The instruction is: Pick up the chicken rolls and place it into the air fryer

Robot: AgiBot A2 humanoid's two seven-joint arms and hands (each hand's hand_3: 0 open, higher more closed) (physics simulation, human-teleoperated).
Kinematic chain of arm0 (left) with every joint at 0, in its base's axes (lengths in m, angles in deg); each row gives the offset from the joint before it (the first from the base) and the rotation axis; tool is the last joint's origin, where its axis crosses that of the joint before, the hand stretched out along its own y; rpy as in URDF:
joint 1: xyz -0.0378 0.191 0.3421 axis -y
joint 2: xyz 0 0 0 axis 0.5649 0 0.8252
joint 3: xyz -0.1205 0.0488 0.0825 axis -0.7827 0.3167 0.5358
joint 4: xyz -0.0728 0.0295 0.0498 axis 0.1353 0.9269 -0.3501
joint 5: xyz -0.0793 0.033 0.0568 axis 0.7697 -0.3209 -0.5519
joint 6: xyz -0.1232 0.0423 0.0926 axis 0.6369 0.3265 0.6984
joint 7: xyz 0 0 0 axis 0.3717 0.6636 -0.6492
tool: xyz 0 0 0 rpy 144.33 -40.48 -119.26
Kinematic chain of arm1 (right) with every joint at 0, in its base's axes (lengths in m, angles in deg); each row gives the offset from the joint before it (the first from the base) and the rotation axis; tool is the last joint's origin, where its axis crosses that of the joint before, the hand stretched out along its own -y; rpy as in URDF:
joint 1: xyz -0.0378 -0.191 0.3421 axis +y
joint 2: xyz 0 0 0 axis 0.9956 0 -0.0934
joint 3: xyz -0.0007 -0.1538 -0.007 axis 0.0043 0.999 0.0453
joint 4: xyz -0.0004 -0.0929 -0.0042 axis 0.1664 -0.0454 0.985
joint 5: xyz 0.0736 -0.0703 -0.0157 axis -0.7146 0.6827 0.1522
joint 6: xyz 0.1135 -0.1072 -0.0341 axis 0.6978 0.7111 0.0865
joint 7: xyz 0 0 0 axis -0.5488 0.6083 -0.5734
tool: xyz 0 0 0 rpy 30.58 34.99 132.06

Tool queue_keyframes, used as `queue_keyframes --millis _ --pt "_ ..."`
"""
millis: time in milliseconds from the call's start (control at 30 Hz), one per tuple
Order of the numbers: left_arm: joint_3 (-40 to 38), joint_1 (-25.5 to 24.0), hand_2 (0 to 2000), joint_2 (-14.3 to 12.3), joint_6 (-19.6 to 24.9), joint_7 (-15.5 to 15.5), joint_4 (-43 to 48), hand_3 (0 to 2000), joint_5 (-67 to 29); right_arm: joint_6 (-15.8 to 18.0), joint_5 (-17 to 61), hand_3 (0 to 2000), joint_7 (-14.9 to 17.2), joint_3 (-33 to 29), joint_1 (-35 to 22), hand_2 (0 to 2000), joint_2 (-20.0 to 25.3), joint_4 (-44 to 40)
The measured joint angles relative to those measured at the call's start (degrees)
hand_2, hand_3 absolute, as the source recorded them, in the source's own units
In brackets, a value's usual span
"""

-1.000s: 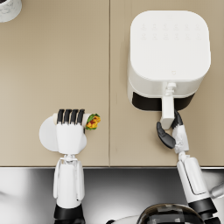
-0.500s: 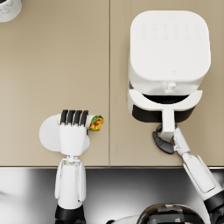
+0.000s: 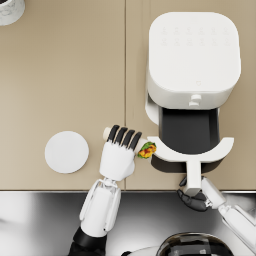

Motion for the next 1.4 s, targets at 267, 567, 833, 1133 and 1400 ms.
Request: queue_keyframes --millis 267,567,833,1133,1400 --pt "5.3 6.7 2000 -8.6 0.0 0.0 -3.5 2000 0.0 -0.6 -0.1 2000 -0.1 -0.9 4.6 2000 -1.6 3.9" --pt "18.8 18.7 2000 -9.1 0.6 0.0 -14.0 2000 0.0 -1.7 -0.1 2000 0.0 0.0 6.0 2000 -2.4 4.6" --pt "21.6 20.6 0 -12.0 -0.3 0.0 -20.9 40 0.0 -1.1 -0.1 2000 0.0 0.9 6.2 2000 -2.8 4.1" --pt "15.0 12.4 0 -6.7 -1.9 0.1 -11.2 0 -0.1 0.0 -0.1 2000 0.1 1.1 5.7 2000 -1.8 2.0" --pt "4.1 3.9 0 -0.1 -2.0 0.1 1.1 0 0.0 4.7 -0.1 2000 -1.2 1.5 2.1 2000 -0.6 -2.2"
